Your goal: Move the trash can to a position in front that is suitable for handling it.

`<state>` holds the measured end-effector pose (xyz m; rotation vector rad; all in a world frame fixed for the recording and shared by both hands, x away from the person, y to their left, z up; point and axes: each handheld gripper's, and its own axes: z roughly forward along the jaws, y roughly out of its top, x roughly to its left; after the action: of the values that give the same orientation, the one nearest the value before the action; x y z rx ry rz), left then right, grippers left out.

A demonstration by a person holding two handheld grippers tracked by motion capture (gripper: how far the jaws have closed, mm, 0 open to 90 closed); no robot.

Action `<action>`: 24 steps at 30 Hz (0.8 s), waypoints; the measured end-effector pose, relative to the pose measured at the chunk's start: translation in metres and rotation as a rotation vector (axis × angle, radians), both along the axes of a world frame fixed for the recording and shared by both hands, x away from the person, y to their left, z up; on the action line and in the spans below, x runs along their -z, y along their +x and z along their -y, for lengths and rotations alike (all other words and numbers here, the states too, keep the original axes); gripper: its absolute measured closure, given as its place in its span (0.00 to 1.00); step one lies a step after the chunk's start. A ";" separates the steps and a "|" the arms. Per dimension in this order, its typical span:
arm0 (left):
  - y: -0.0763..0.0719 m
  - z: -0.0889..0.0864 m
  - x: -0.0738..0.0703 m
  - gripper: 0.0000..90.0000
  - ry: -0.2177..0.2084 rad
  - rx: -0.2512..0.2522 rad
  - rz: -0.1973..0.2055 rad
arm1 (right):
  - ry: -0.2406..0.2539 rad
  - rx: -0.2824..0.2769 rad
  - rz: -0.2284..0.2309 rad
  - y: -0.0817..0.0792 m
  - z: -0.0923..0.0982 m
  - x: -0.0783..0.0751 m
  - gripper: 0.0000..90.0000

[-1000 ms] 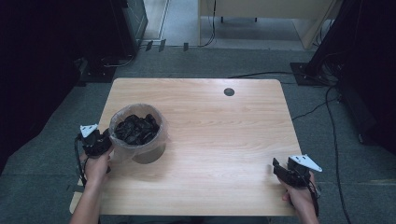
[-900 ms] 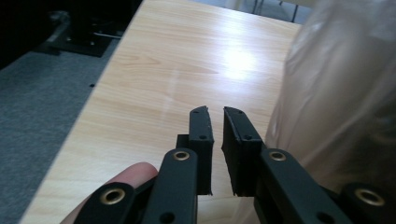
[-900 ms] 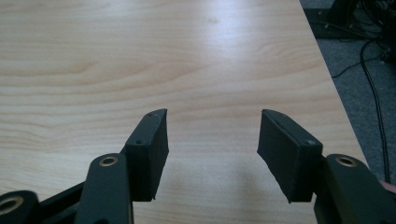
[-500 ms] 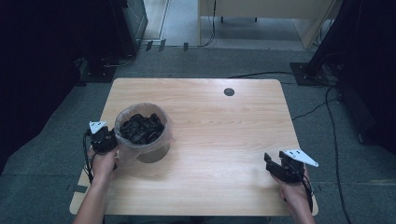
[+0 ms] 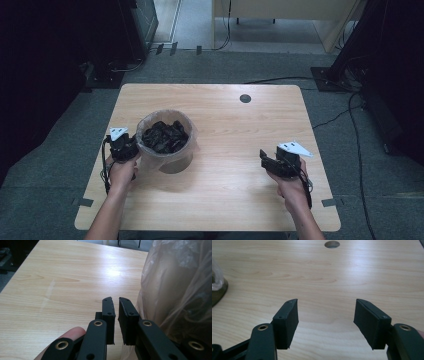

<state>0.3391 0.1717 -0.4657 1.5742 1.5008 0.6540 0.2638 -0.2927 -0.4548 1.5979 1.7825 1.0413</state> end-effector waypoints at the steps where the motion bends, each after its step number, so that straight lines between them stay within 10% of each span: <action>1: 0.000 0.002 0.000 0.92 0.002 0.006 -0.002 | 0.000 -0.001 0.000 0.003 -0.002 -0.001 0.41; 17: 0.004 0.030 -0.001 0.93 -0.029 0.063 -0.019 | -0.016 -0.138 -0.004 0.043 -0.052 -0.011 0.32; 24: 0.006 0.043 -0.003 0.93 -0.045 0.080 -0.028 | 0.004 -0.101 0.010 0.061 -0.067 -0.012 0.46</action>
<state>0.3452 0.1289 -0.4631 1.6063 1.4558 0.5511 0.3247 -0.2259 -0.4433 1.5158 1.8729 1.0975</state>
